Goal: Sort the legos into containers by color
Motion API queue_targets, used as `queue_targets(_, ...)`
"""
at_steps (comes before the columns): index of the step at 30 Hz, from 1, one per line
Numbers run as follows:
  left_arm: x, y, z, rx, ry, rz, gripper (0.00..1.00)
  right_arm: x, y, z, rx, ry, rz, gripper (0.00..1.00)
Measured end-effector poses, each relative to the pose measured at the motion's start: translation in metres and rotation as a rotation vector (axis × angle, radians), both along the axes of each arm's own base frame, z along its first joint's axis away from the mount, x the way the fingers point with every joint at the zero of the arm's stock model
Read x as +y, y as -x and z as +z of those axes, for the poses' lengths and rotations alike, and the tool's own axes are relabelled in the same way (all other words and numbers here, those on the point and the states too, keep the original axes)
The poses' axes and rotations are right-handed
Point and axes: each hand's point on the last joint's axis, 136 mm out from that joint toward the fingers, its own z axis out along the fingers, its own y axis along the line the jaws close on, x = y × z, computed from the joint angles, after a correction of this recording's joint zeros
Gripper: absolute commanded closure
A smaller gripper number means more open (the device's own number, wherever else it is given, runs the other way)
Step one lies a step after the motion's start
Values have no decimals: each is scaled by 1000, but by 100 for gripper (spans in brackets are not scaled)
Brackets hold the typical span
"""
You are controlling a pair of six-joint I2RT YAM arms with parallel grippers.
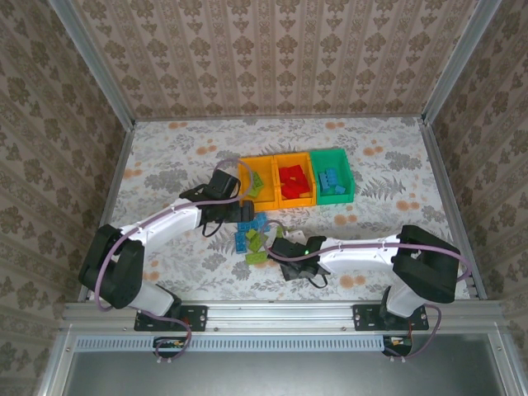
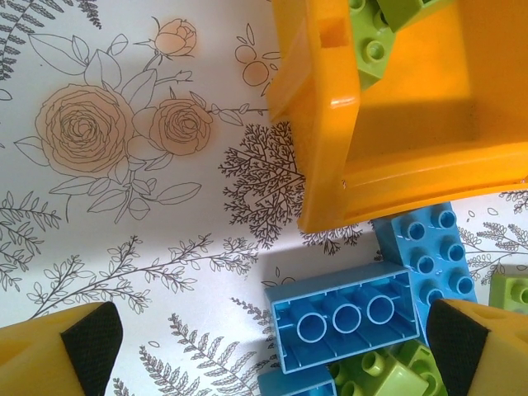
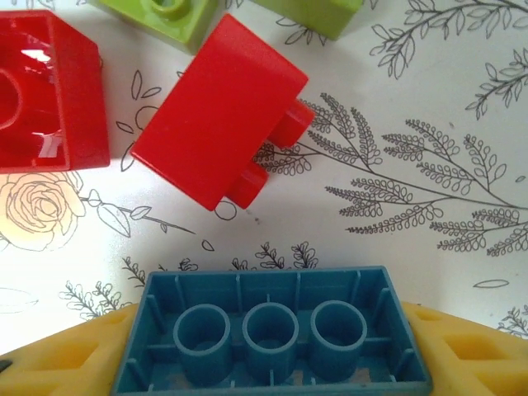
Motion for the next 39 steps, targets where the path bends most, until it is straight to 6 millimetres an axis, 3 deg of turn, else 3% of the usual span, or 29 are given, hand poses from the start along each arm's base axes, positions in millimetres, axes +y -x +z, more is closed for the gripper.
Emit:
queue_targets(4, 0, 0, 0, 0, 0, 1, 2, -7, -2, 3, -15, 25, -6, 40)
queue_targets(8, 0, 0, 0, 0, 1, 1, 2, -21, -16, 26, -59, -3, -60, 39)
queue_targets(10, -1, 0, 0, 3, 5, -2, 2, -34, -33, 43, -96, -44, -120, 37)
queue_targets(14, -2, 1, 0, 6, 9, -5, 2, -79, -78, 84, -201, -143, -296, 37)
queue_targets(17, -3, 2, 0, 8, 11, -8, 1, -114, -107, 100, -245, -168, -406, 38)
queue_targets(22, -10, 7, 0, 9, 13, -34, 1, -133, -154, 115, -250, -132, -425, 39)
queue_targets(28, -19, 16, -2, 26, 27, -32, 2, -142, -205, 98, -179, -81, -440, 39)
queue_targets(39, -24, 28, -20, 93, 19, -46, 4, -138, -246, 72, -85, -44, -433, 30)
